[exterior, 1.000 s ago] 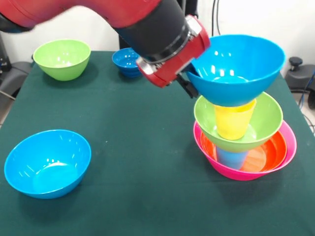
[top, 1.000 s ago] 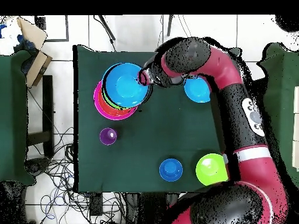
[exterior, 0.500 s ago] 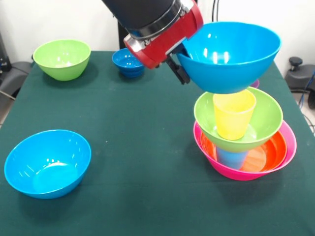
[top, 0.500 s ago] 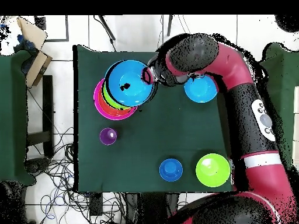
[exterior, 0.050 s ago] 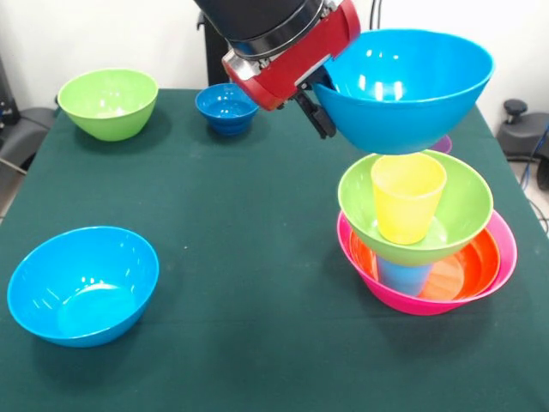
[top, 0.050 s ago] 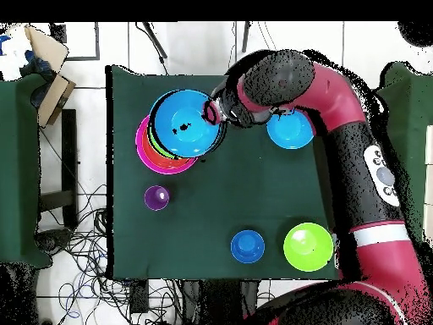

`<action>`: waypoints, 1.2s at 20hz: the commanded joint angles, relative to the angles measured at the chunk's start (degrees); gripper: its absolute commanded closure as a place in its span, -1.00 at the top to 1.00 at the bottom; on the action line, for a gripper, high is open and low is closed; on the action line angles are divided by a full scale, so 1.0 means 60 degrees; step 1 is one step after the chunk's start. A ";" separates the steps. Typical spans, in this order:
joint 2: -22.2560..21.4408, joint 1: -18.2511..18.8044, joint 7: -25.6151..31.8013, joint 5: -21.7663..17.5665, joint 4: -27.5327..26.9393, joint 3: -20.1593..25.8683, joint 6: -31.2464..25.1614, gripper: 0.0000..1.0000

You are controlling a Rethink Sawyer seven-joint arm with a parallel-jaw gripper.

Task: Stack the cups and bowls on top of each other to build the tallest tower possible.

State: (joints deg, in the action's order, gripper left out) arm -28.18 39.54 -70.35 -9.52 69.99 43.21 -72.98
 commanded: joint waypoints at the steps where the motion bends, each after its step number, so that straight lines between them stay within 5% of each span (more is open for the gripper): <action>1: 0.0575 -0.0204 -0.0083 -0.0520 0.0325 -0.0722 -0.0137 -1.00; 16: 0.1262 -0.0514 0.0112 -0.0758 -0.0507 -0.0751 -0.0255 -1.00; 24: 0.1117 -0.0537 0.0037 -0.0680 -0.0233 -0.0748 -0.0132 -1.00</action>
State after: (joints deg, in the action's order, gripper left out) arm -22.71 38.27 -70.35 -10.72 69.40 41.91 -72.95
